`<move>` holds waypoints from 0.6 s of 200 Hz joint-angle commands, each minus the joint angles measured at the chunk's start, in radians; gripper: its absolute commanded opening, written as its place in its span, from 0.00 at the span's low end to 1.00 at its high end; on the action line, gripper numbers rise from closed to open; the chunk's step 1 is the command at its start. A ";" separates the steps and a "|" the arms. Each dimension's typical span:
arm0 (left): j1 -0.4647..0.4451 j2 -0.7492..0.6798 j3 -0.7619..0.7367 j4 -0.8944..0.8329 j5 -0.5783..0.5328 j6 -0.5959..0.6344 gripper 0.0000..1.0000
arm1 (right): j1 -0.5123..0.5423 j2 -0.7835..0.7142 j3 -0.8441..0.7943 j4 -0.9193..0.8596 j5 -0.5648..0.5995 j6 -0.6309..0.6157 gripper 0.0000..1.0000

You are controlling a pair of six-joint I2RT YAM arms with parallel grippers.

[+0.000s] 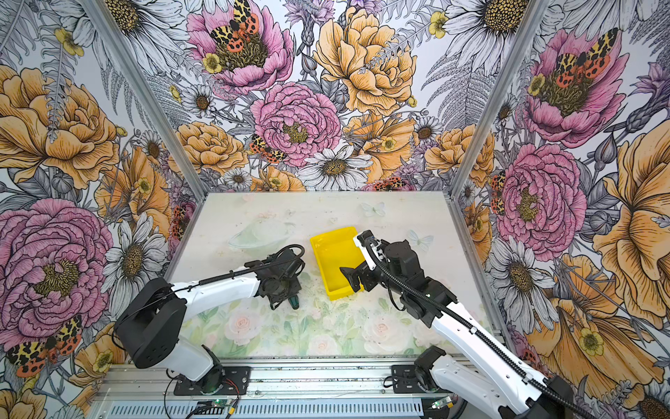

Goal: Put the screwdriver in the bin
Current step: 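Lift the screwdriver with the left gripper and carry it over the bin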

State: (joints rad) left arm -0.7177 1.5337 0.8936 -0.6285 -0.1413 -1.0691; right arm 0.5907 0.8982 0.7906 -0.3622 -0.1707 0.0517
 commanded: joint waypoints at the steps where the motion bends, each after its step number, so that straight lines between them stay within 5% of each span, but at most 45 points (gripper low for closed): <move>1: 0.021 -0.057 0.022 -0.017 -0.007 0.039 0.09 | 0.005 -0.024 0.034 0.003 0.039 0.015 0.99; 59: 0.035 -0.104 0.153 -0.077 0.021 0.107 0.07 | 0.005 -0.071 -0.003 0.008 0.125 0.075 1.00; 120: -0.018 -0.002 0.380 -0.092 0.068 0.186 0.06 | 0.004 -0.136 -0.032 0.008 0.230 0.108 0.99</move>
State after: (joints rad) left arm -0.7044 1.4807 1.2034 -0.7181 -0.1143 -0.9497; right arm 0.5907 0.7902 0.7815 -0.3611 -0.0021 0.1284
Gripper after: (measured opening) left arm 0.285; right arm 0.995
